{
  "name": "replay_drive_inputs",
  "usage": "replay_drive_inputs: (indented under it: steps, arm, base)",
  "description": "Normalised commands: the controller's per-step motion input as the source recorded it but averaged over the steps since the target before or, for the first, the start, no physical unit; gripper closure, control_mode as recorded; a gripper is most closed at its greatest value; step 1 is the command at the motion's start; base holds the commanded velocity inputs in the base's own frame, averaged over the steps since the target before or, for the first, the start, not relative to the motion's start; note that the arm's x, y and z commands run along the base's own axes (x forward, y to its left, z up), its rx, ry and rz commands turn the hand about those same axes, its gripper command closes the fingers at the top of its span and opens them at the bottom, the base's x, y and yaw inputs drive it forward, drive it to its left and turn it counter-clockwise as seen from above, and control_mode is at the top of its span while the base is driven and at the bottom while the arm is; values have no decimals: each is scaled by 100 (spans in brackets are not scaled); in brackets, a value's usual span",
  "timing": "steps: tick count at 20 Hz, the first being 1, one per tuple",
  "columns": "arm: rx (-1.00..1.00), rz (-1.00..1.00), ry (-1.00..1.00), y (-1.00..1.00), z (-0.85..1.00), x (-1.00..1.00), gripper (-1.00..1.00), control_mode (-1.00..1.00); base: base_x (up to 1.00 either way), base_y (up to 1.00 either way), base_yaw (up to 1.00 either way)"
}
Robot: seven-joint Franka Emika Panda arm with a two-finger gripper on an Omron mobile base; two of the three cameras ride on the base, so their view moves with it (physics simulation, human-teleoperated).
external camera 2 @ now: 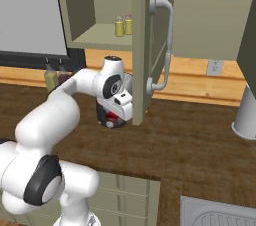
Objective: Put the shaker and condiment bottle from the counter next to their counterparts in the cabinet.
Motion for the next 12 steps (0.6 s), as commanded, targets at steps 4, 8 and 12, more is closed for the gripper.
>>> replay_drive_inputs:
  steps: [4, 8, 12]
  arm:
    - [0, 0, -13, 0, 31, -38, 100, -100]
    - [0, 0, -11, 0, 33, -38, 100, -100]
    - [0, 0, -15, 0, 36, -31, 100, -100]
  base:
    - [0, 0, 0]
    - [0, 0, 0]
    - [0, 0, 0]
